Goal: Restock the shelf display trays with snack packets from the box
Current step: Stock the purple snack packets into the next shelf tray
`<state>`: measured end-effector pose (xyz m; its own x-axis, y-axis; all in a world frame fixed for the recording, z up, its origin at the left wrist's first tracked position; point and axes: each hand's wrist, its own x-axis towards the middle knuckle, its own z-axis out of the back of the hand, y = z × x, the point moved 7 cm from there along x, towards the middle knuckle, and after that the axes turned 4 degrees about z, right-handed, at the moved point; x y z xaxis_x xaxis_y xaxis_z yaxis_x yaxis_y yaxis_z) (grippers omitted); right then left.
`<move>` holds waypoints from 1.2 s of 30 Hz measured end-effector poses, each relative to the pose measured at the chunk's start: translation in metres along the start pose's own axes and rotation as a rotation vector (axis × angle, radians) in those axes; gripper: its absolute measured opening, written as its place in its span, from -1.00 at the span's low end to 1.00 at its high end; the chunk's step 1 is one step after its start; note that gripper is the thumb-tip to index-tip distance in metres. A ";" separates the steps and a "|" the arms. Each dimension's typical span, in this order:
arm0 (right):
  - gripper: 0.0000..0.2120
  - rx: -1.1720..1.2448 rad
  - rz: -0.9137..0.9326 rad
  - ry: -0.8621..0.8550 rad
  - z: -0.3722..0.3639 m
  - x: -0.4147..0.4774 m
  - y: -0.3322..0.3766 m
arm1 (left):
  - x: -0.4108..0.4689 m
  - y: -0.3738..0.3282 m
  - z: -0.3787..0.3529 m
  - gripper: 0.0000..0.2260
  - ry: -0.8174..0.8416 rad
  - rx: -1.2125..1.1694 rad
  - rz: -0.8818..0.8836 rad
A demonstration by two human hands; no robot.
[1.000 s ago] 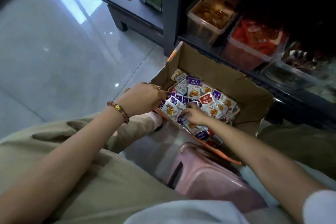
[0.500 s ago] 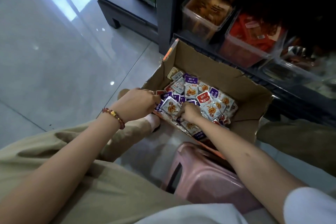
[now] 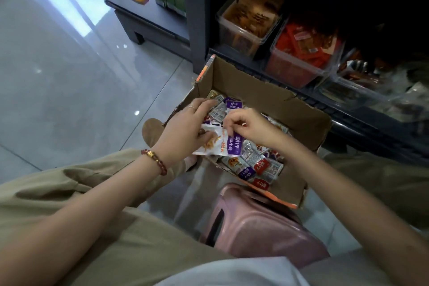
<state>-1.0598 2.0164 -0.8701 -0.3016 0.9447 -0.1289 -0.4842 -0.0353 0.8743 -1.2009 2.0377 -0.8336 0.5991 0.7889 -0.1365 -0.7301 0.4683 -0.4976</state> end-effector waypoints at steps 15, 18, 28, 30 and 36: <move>-0.66 -0.378 -0.798 0.716 -0.082 -0.088 -0.148 | -0.006 0.032 -0.008 -0.62 -0.007 -0.243 0.225; -0.67 -0.420 -0.806 0.659 -0.090 -0.094 -0.156 | -0.003 0.031 -0.008 -0.73 0.016 -0.197 0.192; -0.68 -0.472 -0.474 0.468 -0.039 -0.089 -0.088 | 0.000 0.028 -0.015 -0.83 -0.004 0.079 0.111; -0.69 -0.455 -0.339 0.388 -0.016 -0.086 -0.052 | 0.000 0.020 -0.016 -0.82 0.017 0.163 0.038; -0.79 -0.438 -0.108 0.205 0.043 -0.087 0.030 | 0.009 -0.028 -0.002 -0.74 -0.010 0.186 -0.137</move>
<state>-1.0130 1.9469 -0.8124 -0.3647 0.8684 -0.3360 -0.8082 -0.1160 0.5773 -1.1748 2.0305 -0.8231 0.6940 0.7165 -0.0699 -0.6909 0.6355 -0.3447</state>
